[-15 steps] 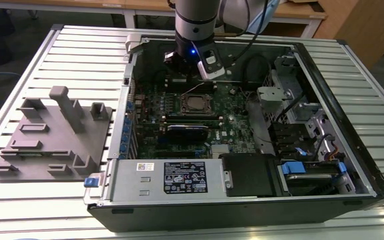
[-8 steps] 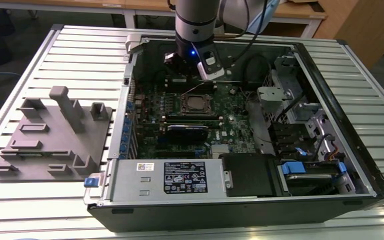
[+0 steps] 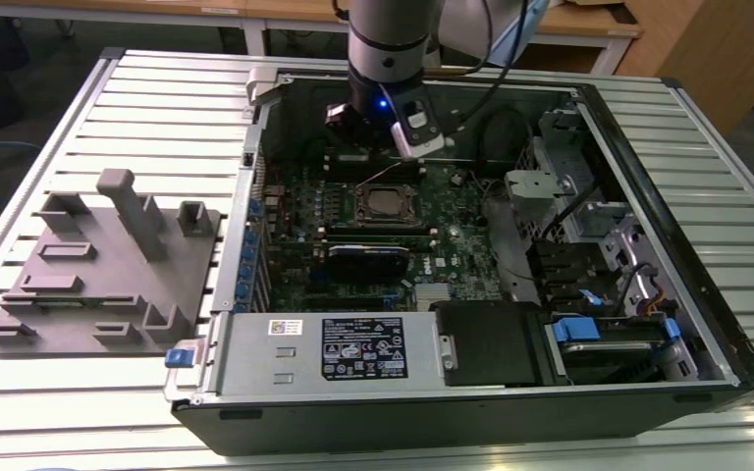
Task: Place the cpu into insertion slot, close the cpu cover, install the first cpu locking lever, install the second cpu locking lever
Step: 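Install the first cpu locking lever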
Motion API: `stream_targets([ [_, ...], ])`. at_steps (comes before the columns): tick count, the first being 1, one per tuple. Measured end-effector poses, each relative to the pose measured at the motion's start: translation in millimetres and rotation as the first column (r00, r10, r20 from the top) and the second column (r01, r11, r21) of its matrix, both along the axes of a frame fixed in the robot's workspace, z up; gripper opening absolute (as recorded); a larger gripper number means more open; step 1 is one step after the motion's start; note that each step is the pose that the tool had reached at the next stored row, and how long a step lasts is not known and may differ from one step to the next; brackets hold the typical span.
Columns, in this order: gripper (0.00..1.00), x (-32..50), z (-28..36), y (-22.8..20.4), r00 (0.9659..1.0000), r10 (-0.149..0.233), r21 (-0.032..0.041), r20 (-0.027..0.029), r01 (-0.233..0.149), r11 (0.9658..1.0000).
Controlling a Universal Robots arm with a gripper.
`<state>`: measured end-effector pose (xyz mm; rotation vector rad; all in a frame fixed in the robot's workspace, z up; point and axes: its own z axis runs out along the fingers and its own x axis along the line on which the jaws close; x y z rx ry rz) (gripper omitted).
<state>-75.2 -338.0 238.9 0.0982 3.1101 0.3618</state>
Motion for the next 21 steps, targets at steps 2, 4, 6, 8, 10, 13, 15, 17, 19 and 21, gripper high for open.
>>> stream_targets([
  [2, 0.1, 0.7, 0.0, 0.0, 1.0, 0.0, 0.0, 0.0, 0.0, 1.0],
  [4, 0.1, 1.0, 0.0, 0.0, 1.0, 0.0, 0.0, 0.0, 0.0, 1.0],
  [6, 0.1, 1.1, -0.1, 0.0, 1.0, 0.0, 0.0, 0.0, 0.0, 1.0],
  [8, 0.1, 1.1, -0.1, 0.0, 1.0, 0.0, 0.0003, 0.0001, 0.0, 1.0],
  [10, 0.1, 1.2, -0.4, 0.0, 1.0, 0.0, 0.0096, 0.0, 0.0, 1.0],
  [13, 0.1, 1.1, -0.6, 0.0, 1.0, 0.0, 0.0211, 0.0, 0.0, 0.9998],
  [15, 0.1, 1.2, -1.3, 0.0, 1.0, 0.0, 0.0235, 0.0003, 0.0, 0.9997],
  [17, 0.1, 1.1, -2.8, -0.1, 1.0, 0.0, 0.0232, 0.0001, 0.0, 0.9997],
  [19, 0.1, 1.2, -4.6, -0.1, 1.0, 0.0, 0.0232, 0.0004, 0.0, 0.9997],
  [21, 0.1, 1.2, -6.6, -0.1, 1.0, 0.0, 0.0232, 0.0013, 0.0, 0.9997],
])
